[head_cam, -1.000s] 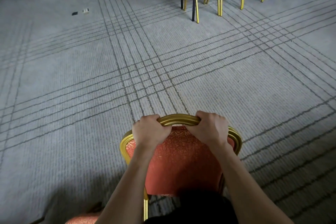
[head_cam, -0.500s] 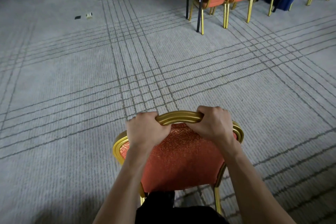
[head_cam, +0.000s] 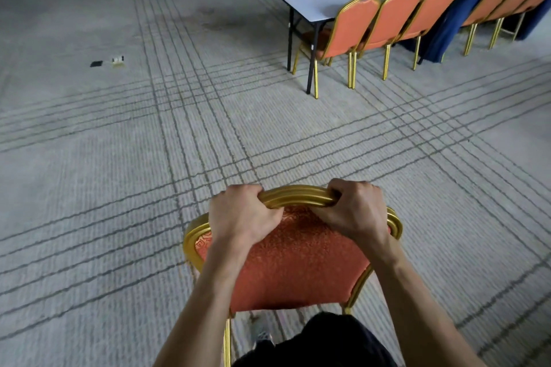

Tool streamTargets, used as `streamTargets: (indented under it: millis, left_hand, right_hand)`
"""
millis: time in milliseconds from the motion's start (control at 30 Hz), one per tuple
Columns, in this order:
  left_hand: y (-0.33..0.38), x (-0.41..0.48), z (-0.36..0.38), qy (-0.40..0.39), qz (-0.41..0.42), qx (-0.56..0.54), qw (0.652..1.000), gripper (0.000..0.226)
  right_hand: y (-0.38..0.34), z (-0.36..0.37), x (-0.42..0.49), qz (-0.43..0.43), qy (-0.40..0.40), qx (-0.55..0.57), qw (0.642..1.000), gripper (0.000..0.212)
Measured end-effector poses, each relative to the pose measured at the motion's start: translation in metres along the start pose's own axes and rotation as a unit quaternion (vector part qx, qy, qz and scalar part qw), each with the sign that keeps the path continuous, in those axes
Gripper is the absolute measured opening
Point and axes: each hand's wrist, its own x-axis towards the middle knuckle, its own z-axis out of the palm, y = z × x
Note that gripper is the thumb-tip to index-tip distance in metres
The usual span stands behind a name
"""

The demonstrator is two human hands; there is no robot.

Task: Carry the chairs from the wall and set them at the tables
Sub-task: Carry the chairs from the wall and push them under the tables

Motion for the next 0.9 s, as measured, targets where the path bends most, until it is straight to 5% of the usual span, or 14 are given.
streamTargets:
  millis: [200,900]
  left_hand:
    - [0.004,0.125,0.016,0.013,0.073,0.032,0.997,0.049]
    - [0.041,0.534,0.109,0.062,0.066,0.058,0.994,0.044]
  right_hand:
    - [0.024,0.035,0.102,0.028,0.025,0.0,0.999,0.043]
    - [0.123,0.147,0.512,0.02,-0.052,0.046,0.997,0.043]
